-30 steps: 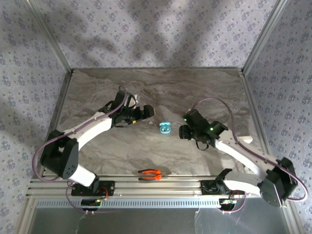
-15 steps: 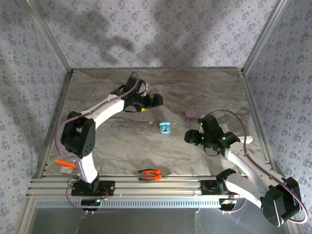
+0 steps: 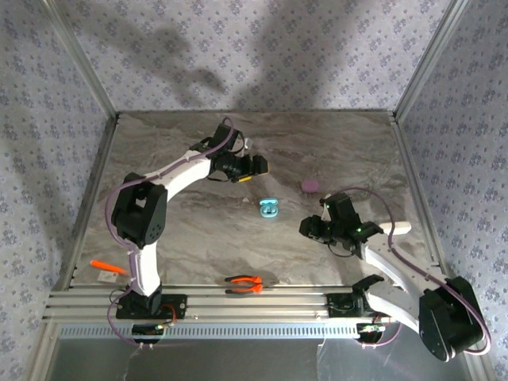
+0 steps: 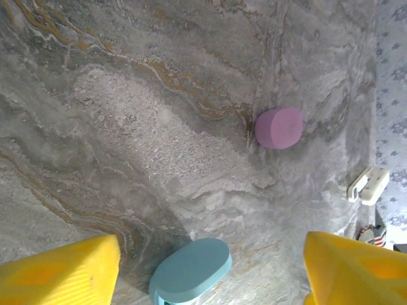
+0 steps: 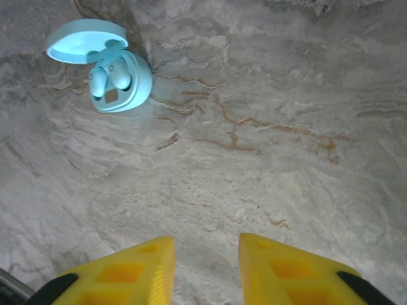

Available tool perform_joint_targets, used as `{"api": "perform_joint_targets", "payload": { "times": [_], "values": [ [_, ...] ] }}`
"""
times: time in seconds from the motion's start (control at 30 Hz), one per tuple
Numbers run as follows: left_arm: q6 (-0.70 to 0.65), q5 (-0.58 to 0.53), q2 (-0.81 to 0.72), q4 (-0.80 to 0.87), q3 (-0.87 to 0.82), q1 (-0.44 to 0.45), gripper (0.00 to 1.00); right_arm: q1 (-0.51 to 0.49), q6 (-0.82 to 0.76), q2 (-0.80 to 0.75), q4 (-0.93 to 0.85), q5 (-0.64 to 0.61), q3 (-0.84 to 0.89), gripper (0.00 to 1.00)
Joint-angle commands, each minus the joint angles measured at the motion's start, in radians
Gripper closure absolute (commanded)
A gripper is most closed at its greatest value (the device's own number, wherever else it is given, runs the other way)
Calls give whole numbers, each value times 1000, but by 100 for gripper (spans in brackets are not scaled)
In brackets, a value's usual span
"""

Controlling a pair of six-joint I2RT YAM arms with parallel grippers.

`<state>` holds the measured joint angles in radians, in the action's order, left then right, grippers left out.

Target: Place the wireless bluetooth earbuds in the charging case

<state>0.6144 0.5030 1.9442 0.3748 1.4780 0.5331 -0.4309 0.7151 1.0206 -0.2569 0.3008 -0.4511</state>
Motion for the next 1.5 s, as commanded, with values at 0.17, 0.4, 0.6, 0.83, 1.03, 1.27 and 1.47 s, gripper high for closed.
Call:
{"api": "perform_joint_targets", "payload": {
  "times": [0.17, 0.4, 0.6, 0.83, 1.03, 1.27, 1.47],
  "values": [
    [-25, 38, 81, 34, 89, 6, 51, 14, 7, 207, 225, 87, -26, 98],
    [-36, 50, 122, 34, 101, 7, 71, -22, 35, 401, 348, 123, -93, 100],
    [-33, 67, 133, 11, 72, 7, 73, -50, 55, 539, 414, 126, -156, 100],
    [-24, 75, 121, -24, 12, 15, 73, -50, 72, 617, 458, 131, -189, 100],
    [-14, 78, 102, -53, -43, 17, 73, -39, 72, 645, 459, 138, -220, 100],
    [-13, 79, 98, -62, -71, 17, 73, -23, 73, 669, 461, 147, -243, 100],
    [-13, 78, 101, -64, -74, 17, 73, -1, 69, 698, 464, 159, -264, 100]
  ]
}}
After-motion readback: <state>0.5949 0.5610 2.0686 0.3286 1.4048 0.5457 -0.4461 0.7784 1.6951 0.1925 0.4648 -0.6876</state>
